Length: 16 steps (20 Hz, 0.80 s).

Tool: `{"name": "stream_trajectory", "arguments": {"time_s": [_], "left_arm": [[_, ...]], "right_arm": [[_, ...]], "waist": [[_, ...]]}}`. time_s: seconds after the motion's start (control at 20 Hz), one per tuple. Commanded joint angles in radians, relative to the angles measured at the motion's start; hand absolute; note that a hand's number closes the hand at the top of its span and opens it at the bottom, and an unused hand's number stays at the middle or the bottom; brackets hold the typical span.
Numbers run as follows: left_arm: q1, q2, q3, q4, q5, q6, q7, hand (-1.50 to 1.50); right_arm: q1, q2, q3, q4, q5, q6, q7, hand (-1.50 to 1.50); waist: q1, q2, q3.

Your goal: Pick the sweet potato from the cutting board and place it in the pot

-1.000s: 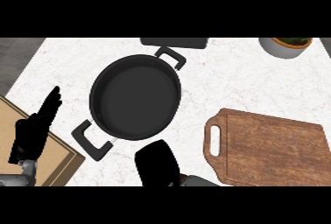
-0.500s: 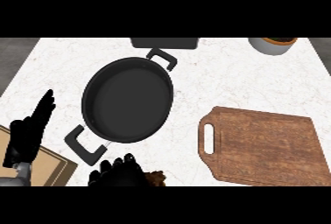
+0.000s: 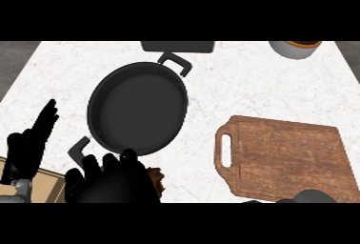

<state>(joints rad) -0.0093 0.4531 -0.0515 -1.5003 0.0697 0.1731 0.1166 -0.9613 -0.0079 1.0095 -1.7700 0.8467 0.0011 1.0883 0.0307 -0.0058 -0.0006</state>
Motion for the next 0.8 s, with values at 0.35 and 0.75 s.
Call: {"name": "stream_trajectory", "arguments": {"time_s": [0.35, 0.75], "left_arm": [[0.045, -0.031, 0.011, -0.036, -0.017, -0.005, -0.001, 0.00], [0.007, -0.027, 0.033, -0.042, -0.026, -0.023, 0.041, 0.00]], "right_arm": [[-0.135, 0.008, -0.209, 0.234, -0.093, -0.194, -0.081, 1.50], [-0.216, 0.008, -0.331, 0.611, -0.203, -0.295, -0.385, 1.50]], "waist": [[-0.009, 0.006, 0.000], [-0.002, 0.011, 0.000]]}}
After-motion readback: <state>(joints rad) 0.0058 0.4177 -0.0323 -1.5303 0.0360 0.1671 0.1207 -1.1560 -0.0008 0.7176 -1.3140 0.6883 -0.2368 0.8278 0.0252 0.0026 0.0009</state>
